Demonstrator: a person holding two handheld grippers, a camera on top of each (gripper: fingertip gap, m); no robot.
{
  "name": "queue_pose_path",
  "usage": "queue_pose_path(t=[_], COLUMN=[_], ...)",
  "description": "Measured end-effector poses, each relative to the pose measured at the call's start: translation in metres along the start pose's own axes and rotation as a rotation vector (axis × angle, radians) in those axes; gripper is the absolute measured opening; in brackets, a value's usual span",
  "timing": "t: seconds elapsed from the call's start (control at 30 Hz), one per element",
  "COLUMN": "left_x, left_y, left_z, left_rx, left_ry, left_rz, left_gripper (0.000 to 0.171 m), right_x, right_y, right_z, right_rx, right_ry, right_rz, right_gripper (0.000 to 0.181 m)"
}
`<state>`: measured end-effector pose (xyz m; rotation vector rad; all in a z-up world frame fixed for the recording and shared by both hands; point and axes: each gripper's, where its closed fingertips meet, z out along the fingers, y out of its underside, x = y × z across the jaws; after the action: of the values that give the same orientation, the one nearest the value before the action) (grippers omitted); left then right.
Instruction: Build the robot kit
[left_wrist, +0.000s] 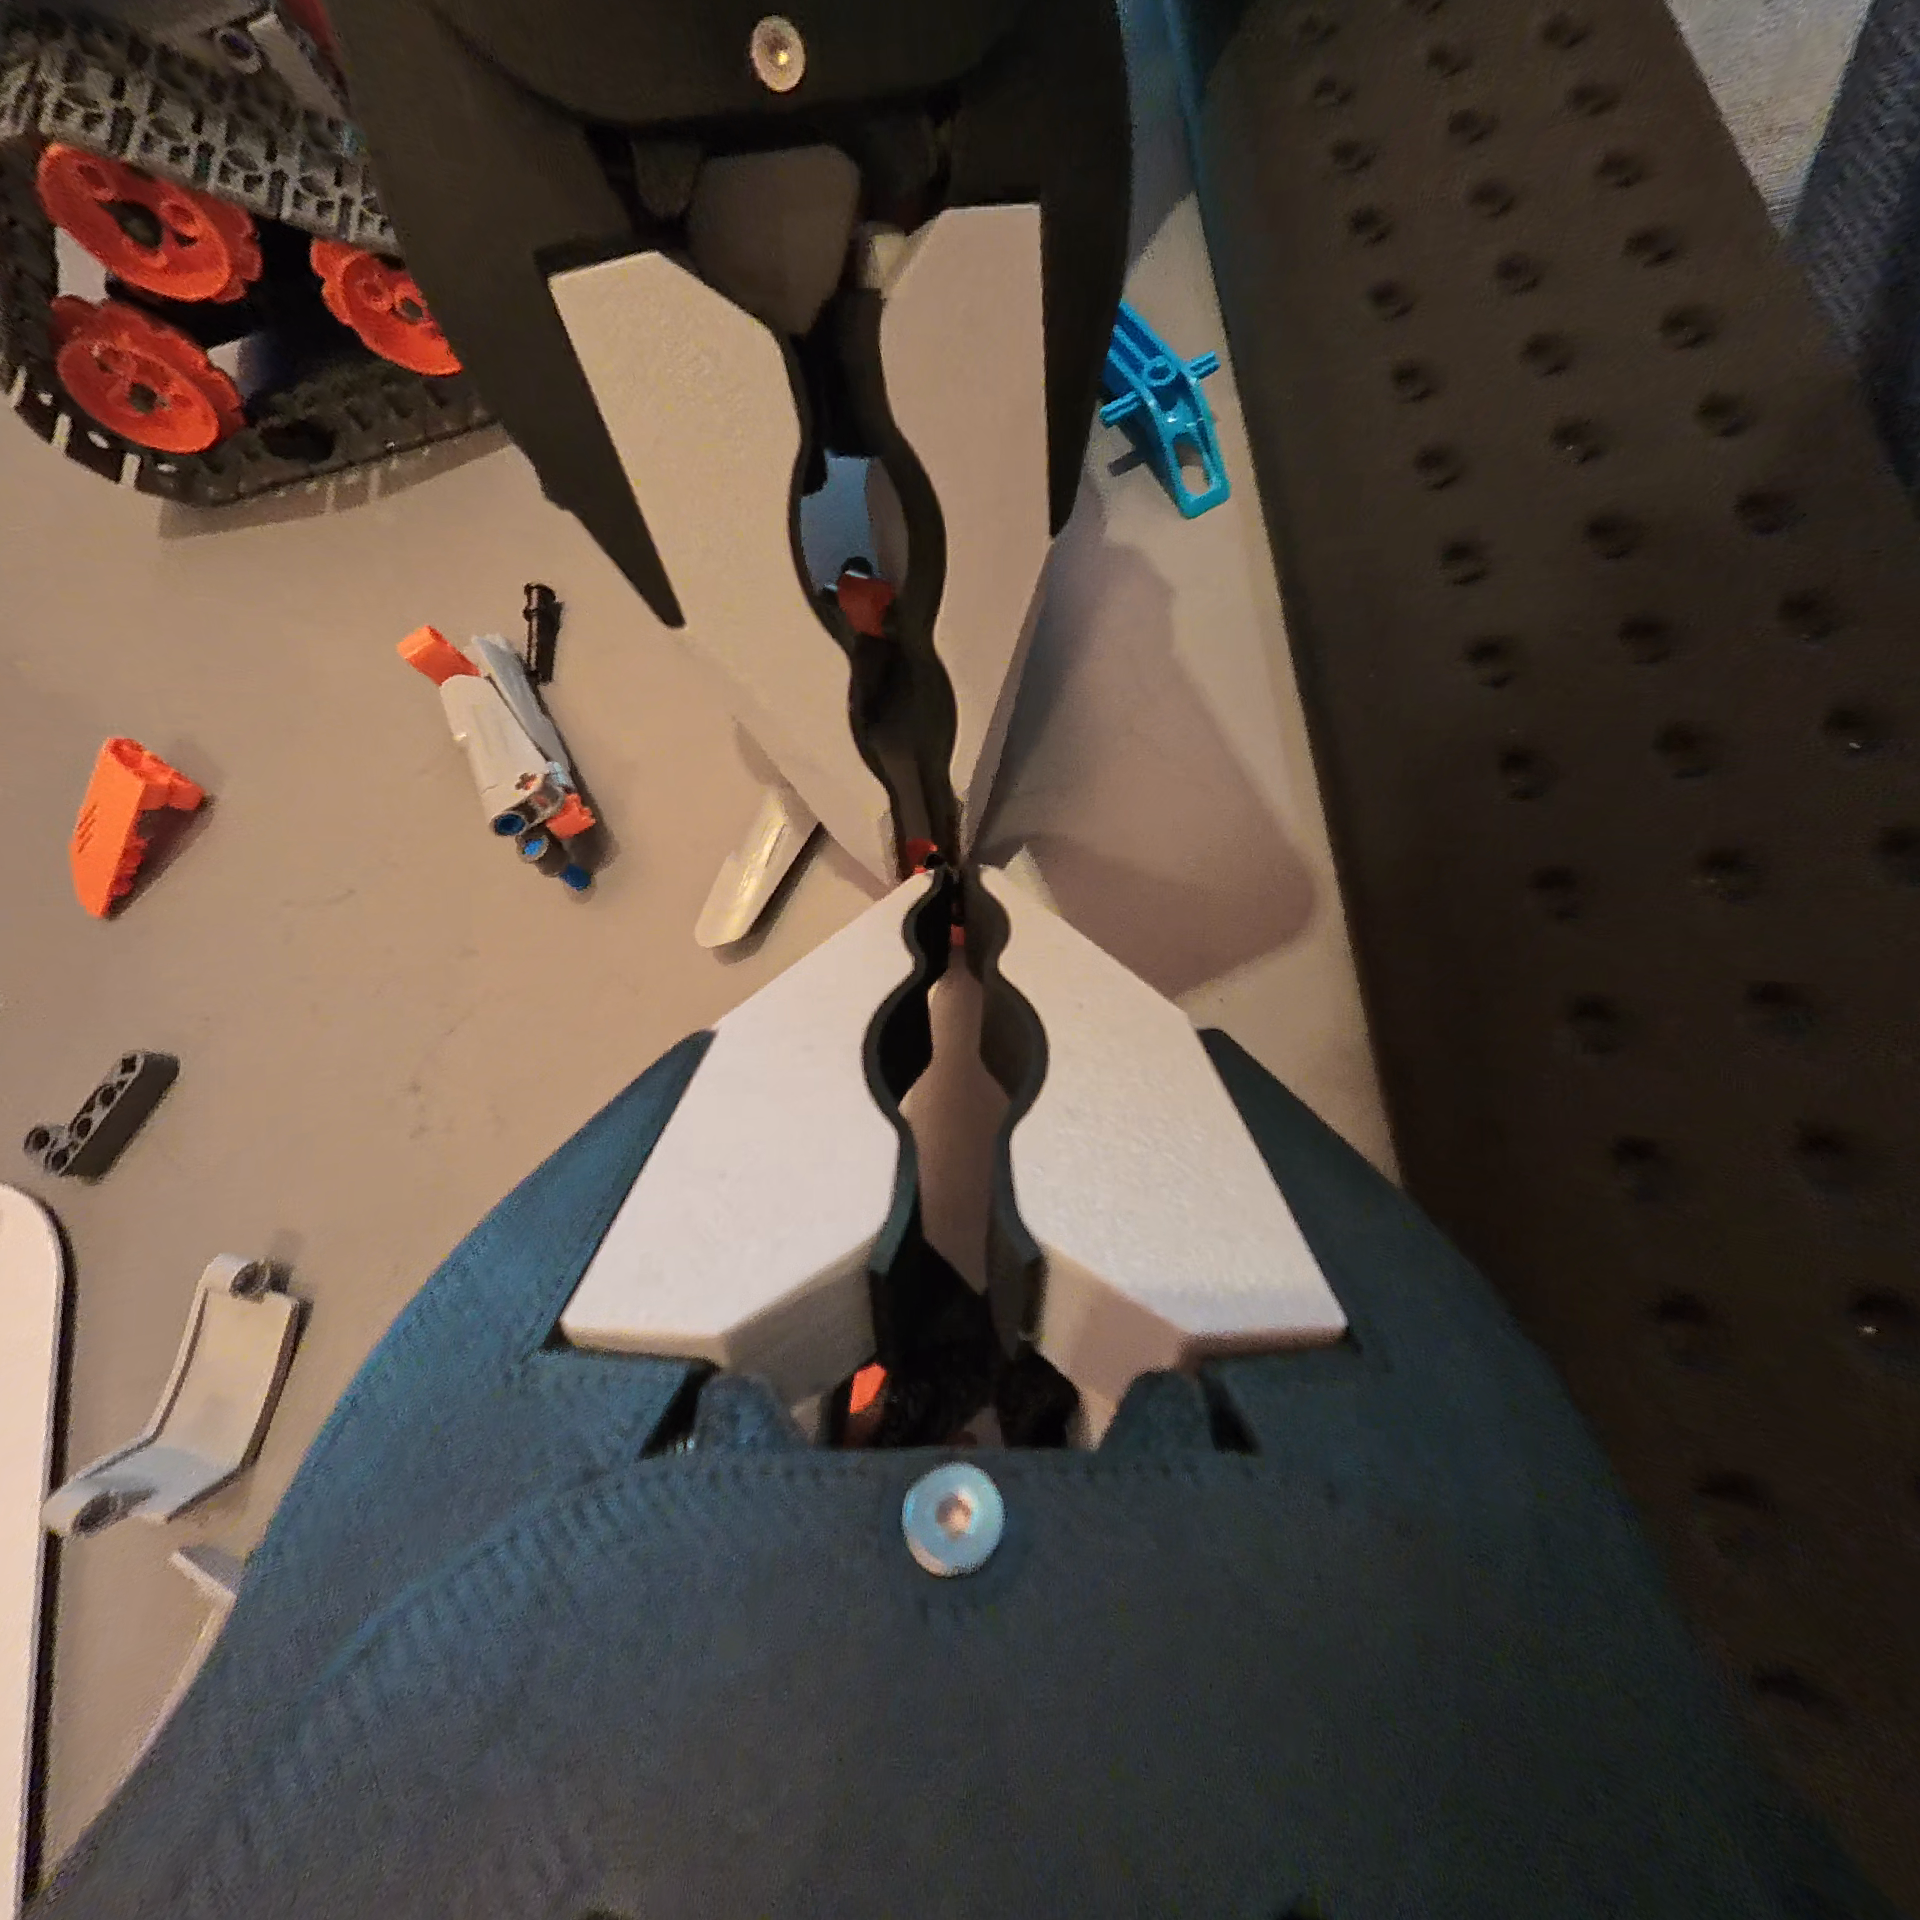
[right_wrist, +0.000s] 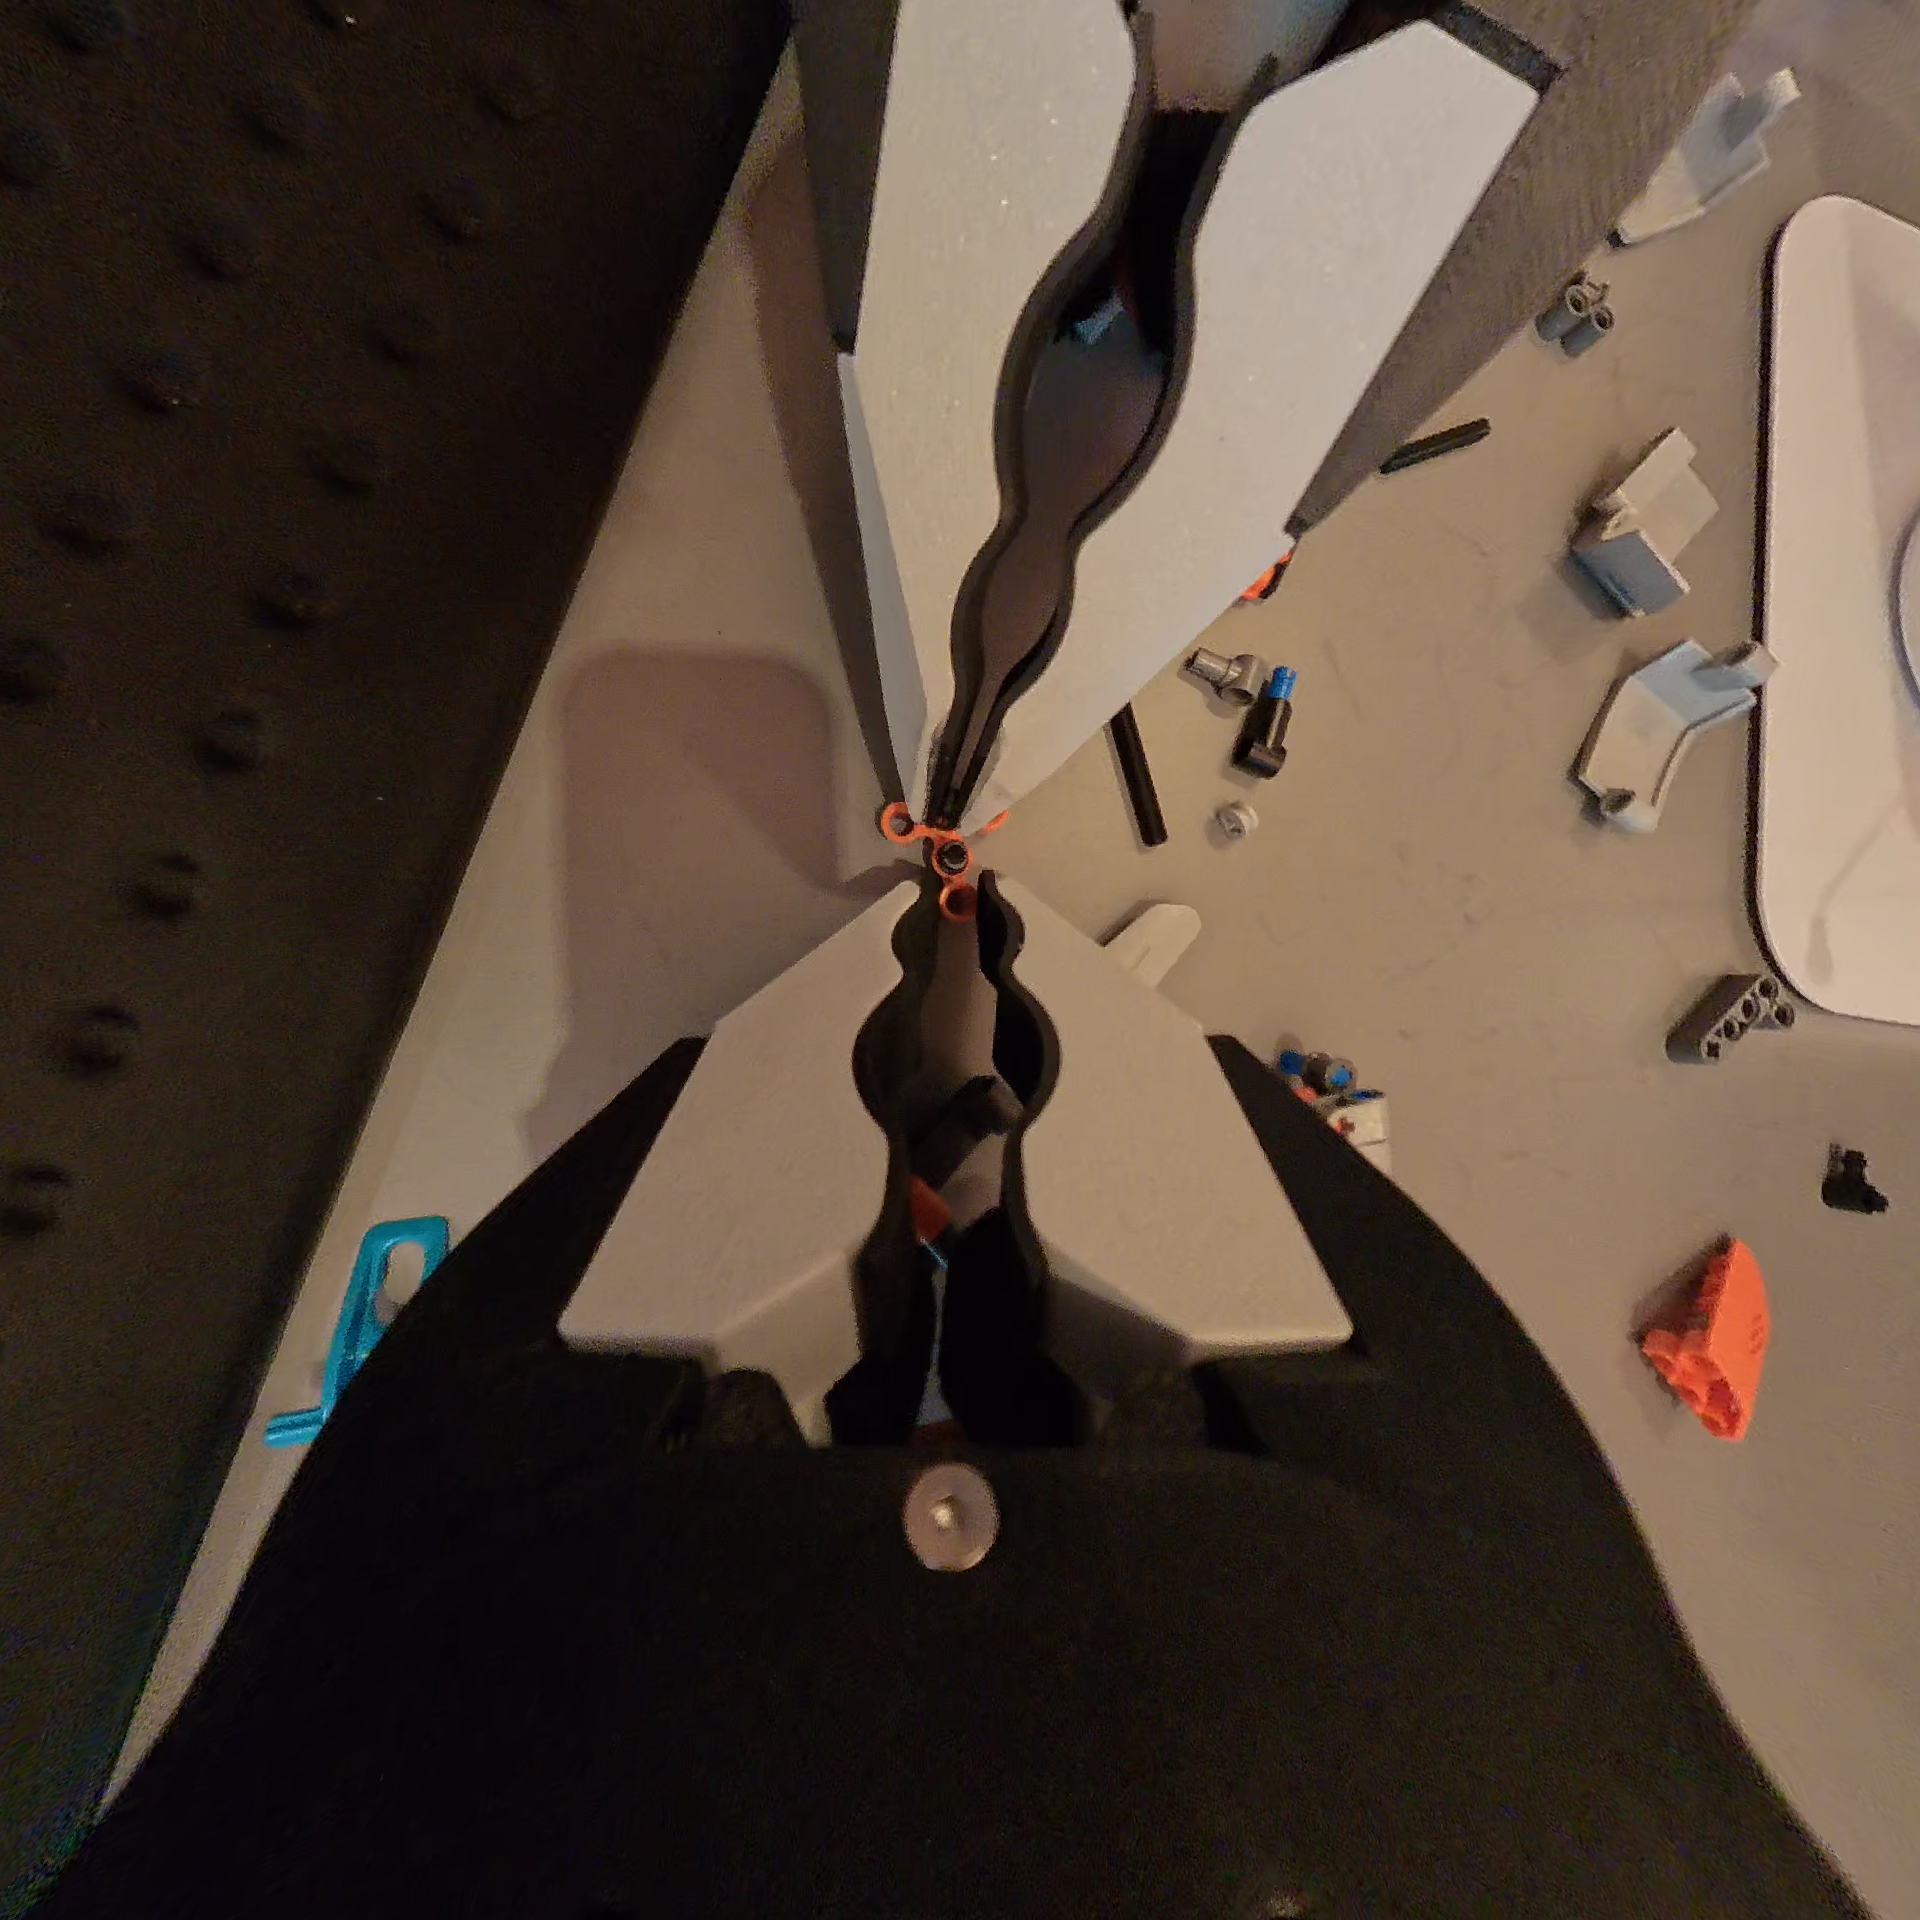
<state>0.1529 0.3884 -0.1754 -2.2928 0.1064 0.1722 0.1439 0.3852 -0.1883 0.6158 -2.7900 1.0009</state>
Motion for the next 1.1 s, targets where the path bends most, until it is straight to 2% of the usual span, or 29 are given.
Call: queue_pose_path(t=[0.4, 0.63, 0.87, 1.1], left_x=[0.026, 0.039, 0.049, 0.039], left_y=[-0.004, -0.007, -0.009, -0.005], left_z=[-0.001, -0.001, -0.001, -0.001], left_rx=[0.048, 0.048, 0.051, 0.022], left_ry=[0.365, 0.495, 0.547, 0.417], left_rz=[0.133, 0.173, 0.171, 0.163], left_gripper=[0.000, 0.000, 0.000, 0.002], right_x=[-0.021, -0.031, -0.041, -0.035], right_y=[-0.009, -0.013, -0.016, -0.012], right_z=[0.001, 0.001, 0.000, 0.000], right_rx=[0.044, 0.055, 0.053, 0.020], right_ry=[-0.213, -0.286, -0.327, -0.277], right_rz=[-0.127, -0.193, -0.233, -0.204], right_gripper=[0.005, 0.005, 0.005, 0.005])
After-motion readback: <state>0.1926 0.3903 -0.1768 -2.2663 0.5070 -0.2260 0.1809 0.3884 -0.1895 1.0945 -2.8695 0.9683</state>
